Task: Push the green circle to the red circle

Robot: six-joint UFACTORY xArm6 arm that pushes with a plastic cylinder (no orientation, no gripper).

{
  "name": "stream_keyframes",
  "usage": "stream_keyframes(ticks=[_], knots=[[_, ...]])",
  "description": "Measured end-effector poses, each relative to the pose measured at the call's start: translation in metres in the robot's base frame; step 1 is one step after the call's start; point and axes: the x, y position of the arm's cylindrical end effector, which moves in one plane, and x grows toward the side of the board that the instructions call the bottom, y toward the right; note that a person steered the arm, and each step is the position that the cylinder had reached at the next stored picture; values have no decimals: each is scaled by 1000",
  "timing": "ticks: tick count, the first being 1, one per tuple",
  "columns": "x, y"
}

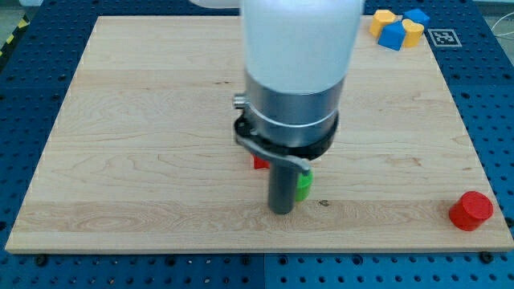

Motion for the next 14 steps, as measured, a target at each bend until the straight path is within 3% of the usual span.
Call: stream_keyframes(ticks=[2,6,8,11,14], knots=[[-39,6],[-107,108],[-69,149],[-59,183],[-39,176]])
